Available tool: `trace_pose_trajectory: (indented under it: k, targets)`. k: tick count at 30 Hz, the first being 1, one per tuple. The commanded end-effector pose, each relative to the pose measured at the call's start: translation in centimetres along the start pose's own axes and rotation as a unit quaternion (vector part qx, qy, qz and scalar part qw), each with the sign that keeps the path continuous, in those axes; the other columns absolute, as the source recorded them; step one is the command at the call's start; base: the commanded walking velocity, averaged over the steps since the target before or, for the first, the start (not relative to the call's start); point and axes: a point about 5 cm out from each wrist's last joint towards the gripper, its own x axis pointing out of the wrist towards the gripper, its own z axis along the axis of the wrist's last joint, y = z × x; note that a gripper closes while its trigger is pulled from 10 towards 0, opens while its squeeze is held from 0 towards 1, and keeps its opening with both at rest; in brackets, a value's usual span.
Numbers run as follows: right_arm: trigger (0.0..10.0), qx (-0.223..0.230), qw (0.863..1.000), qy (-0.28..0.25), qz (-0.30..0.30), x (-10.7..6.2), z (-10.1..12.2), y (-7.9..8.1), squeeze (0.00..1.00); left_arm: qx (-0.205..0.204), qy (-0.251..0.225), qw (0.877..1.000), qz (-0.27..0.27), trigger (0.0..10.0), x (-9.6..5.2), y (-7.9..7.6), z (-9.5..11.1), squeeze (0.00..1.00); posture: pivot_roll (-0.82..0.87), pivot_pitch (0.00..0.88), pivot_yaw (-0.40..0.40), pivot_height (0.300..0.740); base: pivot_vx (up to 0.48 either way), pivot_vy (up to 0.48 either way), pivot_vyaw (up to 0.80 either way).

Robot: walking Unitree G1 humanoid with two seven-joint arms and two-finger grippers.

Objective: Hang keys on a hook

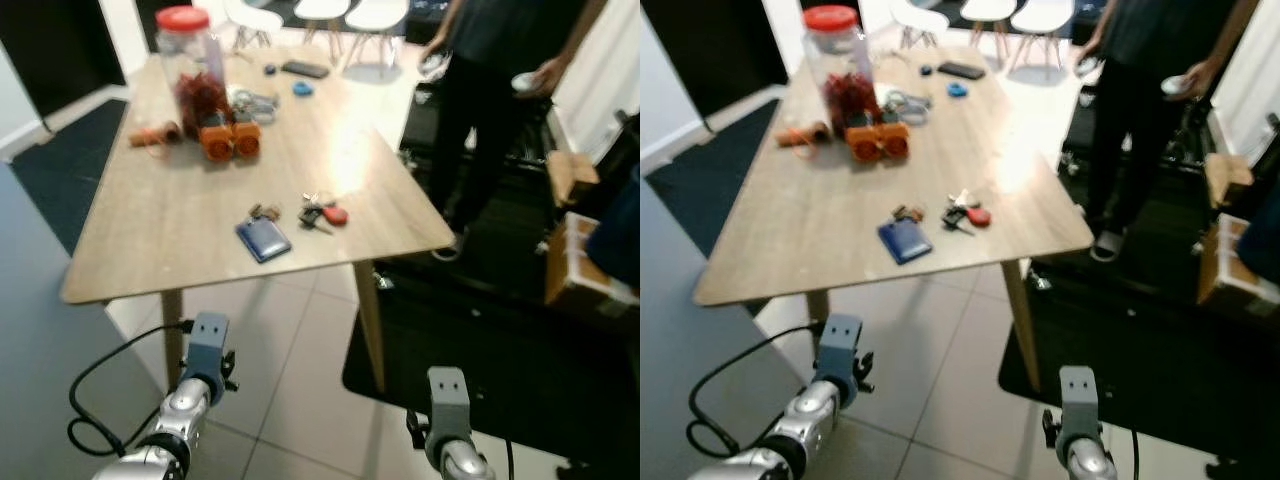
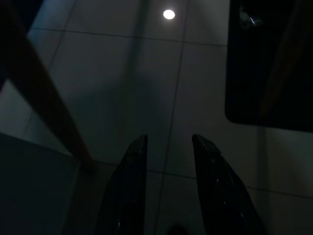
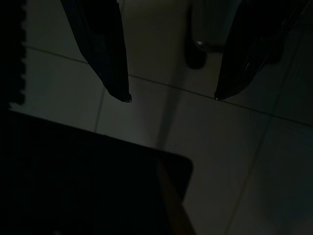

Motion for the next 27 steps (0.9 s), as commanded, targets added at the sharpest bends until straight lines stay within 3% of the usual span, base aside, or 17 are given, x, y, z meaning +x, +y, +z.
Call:
trace_pose_trajectory:
  k: [1, 13, 14, 27]
  targets:
    - [10.0, -0.001, 1.0, 0.009, 0.007, -0.08, -0.39, 0.47, 0.0, 0.006, 0.004, 1.0, 0.0, 10.0, -0.04, 0.04, -0.15, 0.0, 0.03, 0.04, -0.005, 0.74, 0.0, 0.0, 0.0]
    - [10.0, -0.025, 0.999, 0.01, 0.03, -0.08, -0.41, 0.94, 0.0, 0.016, 0.007, 1.0, 0.003, 10.0, -0.01, -0.03, -0.16, 0.0, 0.03, 0.039, -0.005, 0.74, 0.0, 0.0, 0.07]
    - [10.0, -0.037, 0.999, 0.01, 0.034, -0.05, -0.37, 1.13, 0.04, 0.015, 0.007, 1.0, 0.003, 10.0, -0.01, -0.01, -0.16, 0.0, 0.03, 0.04, -0.005, 0.74, 0.0, 0.0, 0.8]
    - [10.0, -0.042, 0.998, 0.01, 0.036, 0.03, -0.2, 1.27, 0.0, 0.015, 0.007, 1.0, 0.004, 10.0, 0.01, 0.07, -0.1, 0.0, 0.03, 0.036, -0.003, 0.74, 0.0, 0.0, 0.8]
